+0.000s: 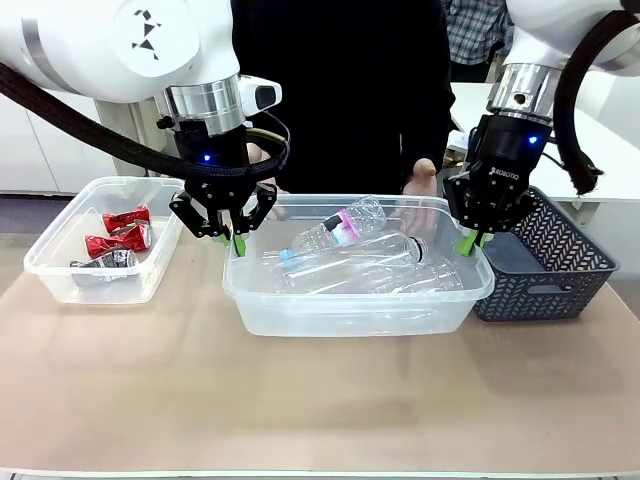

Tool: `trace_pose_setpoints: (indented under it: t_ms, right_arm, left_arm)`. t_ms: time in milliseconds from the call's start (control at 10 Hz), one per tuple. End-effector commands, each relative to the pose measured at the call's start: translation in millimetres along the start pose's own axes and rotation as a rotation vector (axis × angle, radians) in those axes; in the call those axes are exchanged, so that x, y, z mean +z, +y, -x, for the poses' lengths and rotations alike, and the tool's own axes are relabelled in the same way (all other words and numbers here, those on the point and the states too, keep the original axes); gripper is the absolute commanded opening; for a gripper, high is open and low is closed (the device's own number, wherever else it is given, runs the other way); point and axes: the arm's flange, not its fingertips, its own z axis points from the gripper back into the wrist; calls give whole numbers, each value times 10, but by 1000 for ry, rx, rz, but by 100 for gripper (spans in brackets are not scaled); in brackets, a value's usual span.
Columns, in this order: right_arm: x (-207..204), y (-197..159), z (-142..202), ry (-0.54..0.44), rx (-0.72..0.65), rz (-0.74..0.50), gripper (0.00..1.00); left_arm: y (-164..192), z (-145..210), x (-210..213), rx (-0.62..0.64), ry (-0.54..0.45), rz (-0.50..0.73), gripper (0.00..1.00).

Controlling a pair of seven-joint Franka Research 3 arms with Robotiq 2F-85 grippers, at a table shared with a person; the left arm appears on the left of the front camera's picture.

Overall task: Sort the waste into each basket.
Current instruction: Offer the picked Organizing box to the human.

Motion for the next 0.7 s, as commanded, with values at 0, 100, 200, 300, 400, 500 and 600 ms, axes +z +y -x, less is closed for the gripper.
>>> trace_pose_setpoints:
  t_ms: [0, 100, 200, 300, 400, 500, 600]
  right_arm:
    - [0, 0, 0, 0, 0, 0, 8]
    - [123, 108, -306, 24, 28, -19, 8]
    - [239, 186, -657, 50, 63, -75, 8]
    - [289, 235, -947, 50, 71, -137, 8]
    - [266, 249, -1201, 26, 60, -164, 8]
    - [134, 250, -1354, 49, 56, -175, 8]
    - [-30, 226, -1475, 95, 22, -159, 8]
  left_arm:
    - [0, 0, 0, 0, 0, 0, 7]
    - [19, -343, -43, -22, 76, 18, 7]
    - [69, -713, -164, 51, 111, 4, 7]
    - [105, -979, -295, 58, 144, 46, 7]
    - [84, -1118, -372, 86, 119, 90, 7]
    - [69, -1186, -415, 132, 103, 124, 7]
    - [82, -1234, -432, 171, 89, 170, 7]
